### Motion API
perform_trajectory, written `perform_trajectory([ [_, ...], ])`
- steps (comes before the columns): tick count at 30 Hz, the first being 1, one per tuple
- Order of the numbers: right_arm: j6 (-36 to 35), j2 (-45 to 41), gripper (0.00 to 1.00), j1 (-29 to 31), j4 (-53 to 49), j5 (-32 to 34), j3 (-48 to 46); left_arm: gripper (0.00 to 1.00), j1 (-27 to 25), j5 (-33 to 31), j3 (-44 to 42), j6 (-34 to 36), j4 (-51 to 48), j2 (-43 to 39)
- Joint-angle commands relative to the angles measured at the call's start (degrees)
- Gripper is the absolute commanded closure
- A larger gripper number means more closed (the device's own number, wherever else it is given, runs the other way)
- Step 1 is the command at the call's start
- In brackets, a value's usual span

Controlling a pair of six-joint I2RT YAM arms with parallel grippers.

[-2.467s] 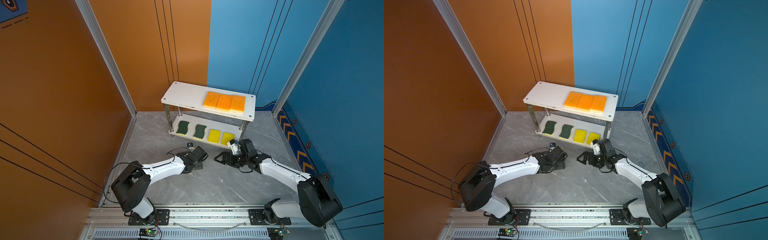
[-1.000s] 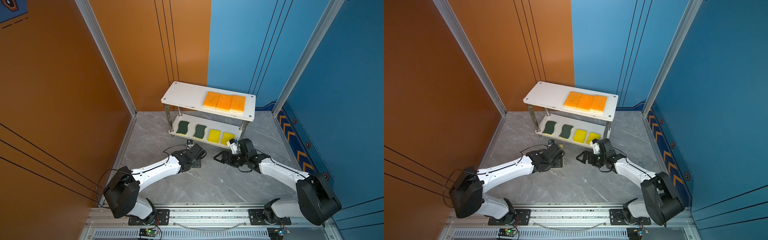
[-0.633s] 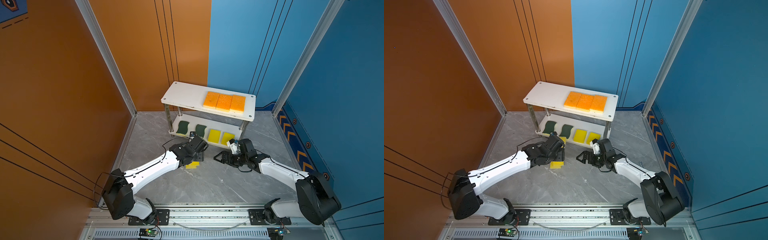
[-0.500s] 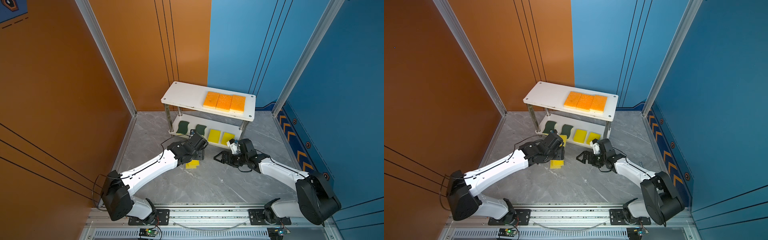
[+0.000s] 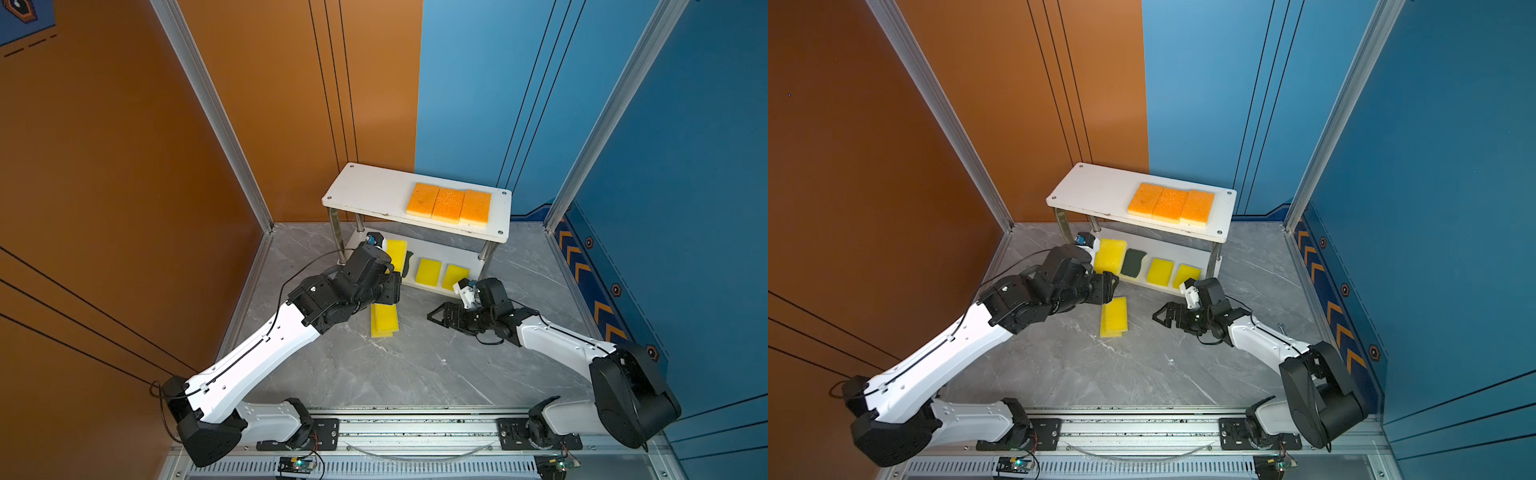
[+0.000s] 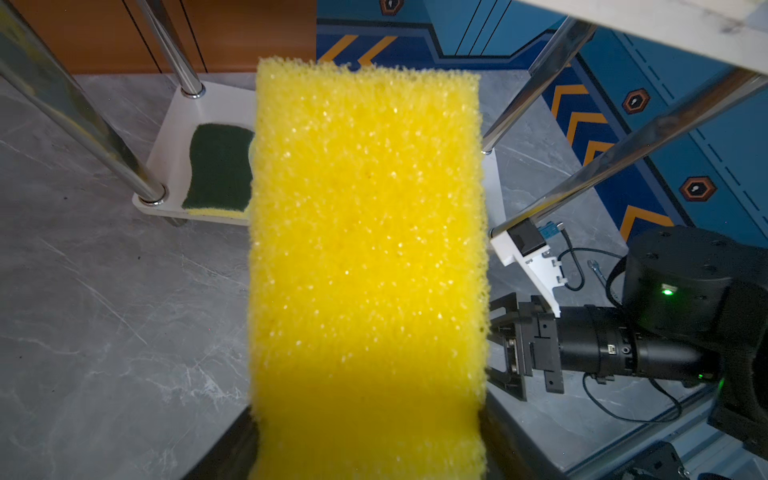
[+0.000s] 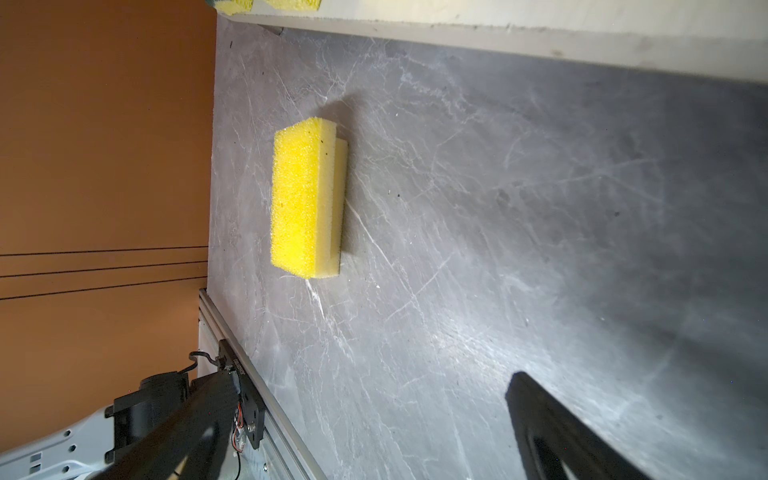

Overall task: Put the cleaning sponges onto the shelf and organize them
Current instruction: 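Lift the yellow sponge and carry it up to the top shelf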

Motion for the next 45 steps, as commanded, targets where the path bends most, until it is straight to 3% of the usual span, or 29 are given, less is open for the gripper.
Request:
perform_trajectory([
  [1,0.5,0.9,0.00,0.2,1.2,-1.1,-0.7,0.35,0.6,-3.0,4.0,4.1,-3.0,-1.4],
  [12,1.0,1.8,0.00,0.3,1.9,-1.3,-0.3,0.35,3.7,-8.8,17.5,13.7,-2.6,0.9],
  [26,1.6,2.2,0.00,1.5,1.8,-0.5,0.5,0.35,12.2,-1.6,31.7,17.9,2.8,13.1],
  [45,1.6,3.0,0.00,1.5,2.4,-0.3,0.4,0.35,14.9,3.4,38.8,19.5,8.6,22.7],
])
